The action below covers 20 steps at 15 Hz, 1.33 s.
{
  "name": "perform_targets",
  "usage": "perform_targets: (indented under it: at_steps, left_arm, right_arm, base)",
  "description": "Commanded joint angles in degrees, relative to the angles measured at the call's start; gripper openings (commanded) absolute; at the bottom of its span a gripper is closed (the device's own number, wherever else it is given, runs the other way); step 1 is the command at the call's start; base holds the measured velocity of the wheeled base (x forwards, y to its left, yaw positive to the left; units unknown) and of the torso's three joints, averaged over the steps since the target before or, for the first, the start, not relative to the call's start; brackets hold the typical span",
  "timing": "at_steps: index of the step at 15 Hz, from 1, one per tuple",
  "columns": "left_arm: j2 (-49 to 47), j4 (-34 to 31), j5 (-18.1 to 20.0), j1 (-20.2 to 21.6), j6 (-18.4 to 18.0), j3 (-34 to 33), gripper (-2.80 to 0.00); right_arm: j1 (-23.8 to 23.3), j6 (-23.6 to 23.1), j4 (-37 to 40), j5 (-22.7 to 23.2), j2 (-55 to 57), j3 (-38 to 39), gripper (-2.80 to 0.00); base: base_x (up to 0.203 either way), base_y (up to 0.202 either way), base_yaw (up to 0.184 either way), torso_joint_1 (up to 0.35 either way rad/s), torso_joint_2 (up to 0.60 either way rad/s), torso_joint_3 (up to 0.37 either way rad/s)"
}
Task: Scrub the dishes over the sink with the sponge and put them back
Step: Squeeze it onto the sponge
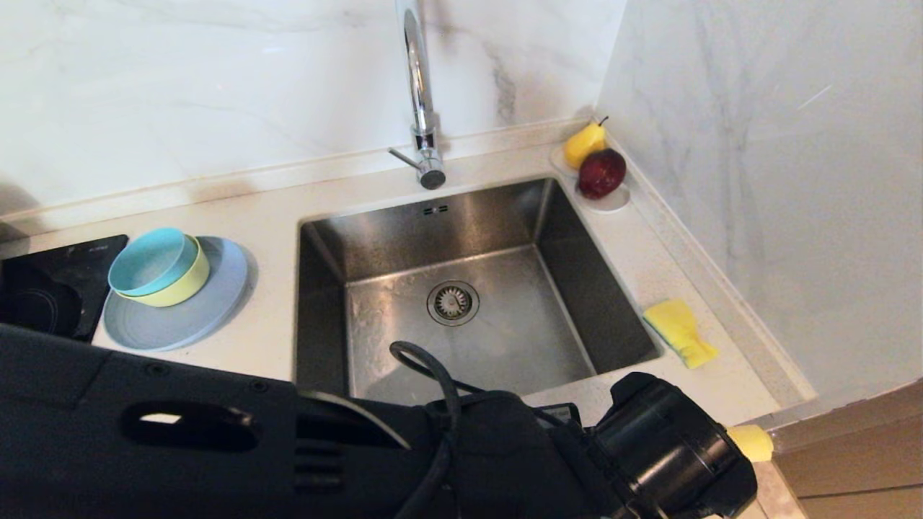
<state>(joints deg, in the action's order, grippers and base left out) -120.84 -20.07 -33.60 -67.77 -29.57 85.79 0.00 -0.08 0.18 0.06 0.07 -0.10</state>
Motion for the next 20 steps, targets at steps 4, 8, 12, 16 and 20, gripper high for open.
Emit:
perform_targets:
  at_steps: [4, 8, 12, 16, 20]
  left_arm:
    - [-6.22, -9.11, -0.37, 1.93, 0.65, 11.2, -2.8]
    - [-10.82, -13.94, -1.43, 3.9, 0.76, 17.26, -2.8]
    - [-13.98, -16.15, -1.56, 6.42, -0.48, 22.14, -2.8]
    - [-16.0, -15.62, -1.56, 7.64, -0.4, 22.14, -2.8]
    - [-16.0, -10.82, -2.85, 7.65, -0.32, 22.31, -2.8]
  right_arm:
    - [0.0, -0.01, -0.01, 0.02, 0.01, 0.1, -2.8]
    - [0.0, -0.01, -0.01, 0.02, 0.01, 0.01, -2.8]
    - [0.0, -0.01, -0.01, 0.03, 0.01, 0.01, -2.8]
    - [0.0, -0.01, -0.01, 0.02, 0.01, 0.01, -2.8]
    - [0.0, -0.01, -0.01, 0.02, 0.01, 0.01, -2.8]
  base:
    - [0.0, 0.0, 0.0, 0.0, 0.0, 0.0]
    - [0.0, 0.0, 0.0, 0.0, 0.0, 0.0]
    - [0.0, 0.0, 0.0, 0.0, 0.0, 0.0]
    - [0.0, 0.0, 0.0, 0.0, 0.0, 0.0]
    - [0.0, 0.0, 0.0, 0.0, 0.0, 0.0]
